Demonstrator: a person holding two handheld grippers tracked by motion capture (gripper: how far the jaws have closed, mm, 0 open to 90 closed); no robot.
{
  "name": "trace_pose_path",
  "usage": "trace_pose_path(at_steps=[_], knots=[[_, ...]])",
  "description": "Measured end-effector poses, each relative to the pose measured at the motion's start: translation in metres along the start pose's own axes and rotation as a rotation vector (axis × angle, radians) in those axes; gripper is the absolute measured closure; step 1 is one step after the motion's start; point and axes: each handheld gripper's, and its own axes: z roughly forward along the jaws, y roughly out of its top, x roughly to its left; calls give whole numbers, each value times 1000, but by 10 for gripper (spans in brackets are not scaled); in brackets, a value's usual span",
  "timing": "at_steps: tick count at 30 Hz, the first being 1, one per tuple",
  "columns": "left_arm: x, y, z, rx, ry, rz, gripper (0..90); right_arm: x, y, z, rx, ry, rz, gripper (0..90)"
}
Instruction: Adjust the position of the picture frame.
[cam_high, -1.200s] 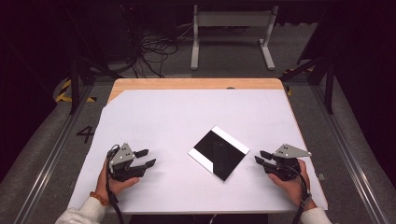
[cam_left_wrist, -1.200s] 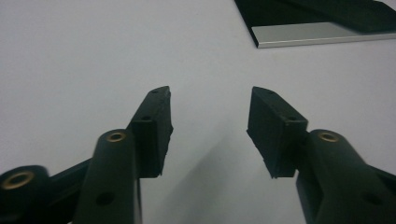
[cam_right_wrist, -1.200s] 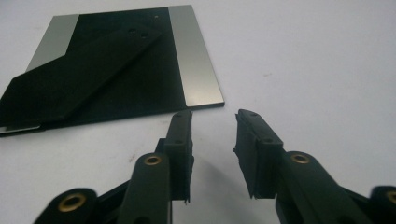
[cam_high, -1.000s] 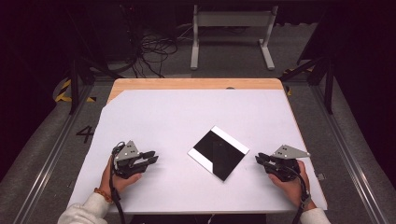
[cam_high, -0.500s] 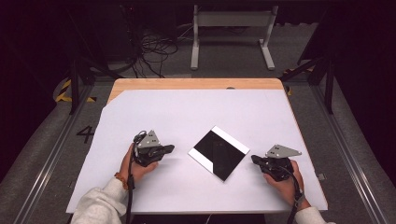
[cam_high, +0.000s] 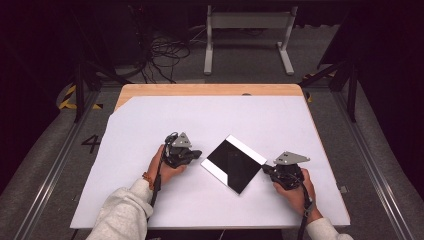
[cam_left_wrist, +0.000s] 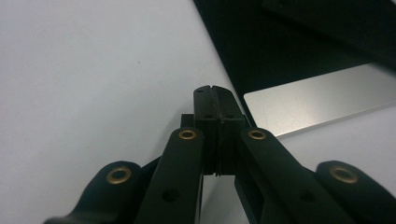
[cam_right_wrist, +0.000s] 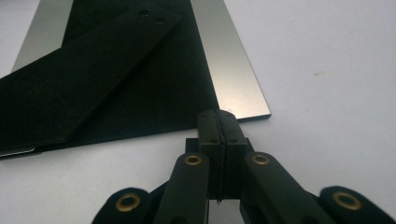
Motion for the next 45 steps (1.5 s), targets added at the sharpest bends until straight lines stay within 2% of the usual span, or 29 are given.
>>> trace_pose_path(at_steps=[2,4,13,15,19,21,30,35,45], knots=[[1,1,0,-10,-14,-11,895,-1,0,1,-2,-1,5,900],[-1,2,3,12,-14,-1,895,-1,1,1,0,-5,4,900],[-6,5,6,18,-45,4,895,0,3,4,2,-2,-2,900],[-8,7,8,21,-40,25,895,-1,3,5,1,2,0,900],[-7,7,8,19,-51,13,896,0,5,6,6,1,-5,900],[-8,7,8,22,-44,16,897,-1,5,6,3,5,0,900],[-10,6,6,31,-57,18,899,-2,6,7,9,15,-1,900],[-10,4,2,43,-70,21,899,-5,9,11,7,37,20,900],[-12,0,-4,52,-85,24,900,-4,13,16,9,37,6,900]])
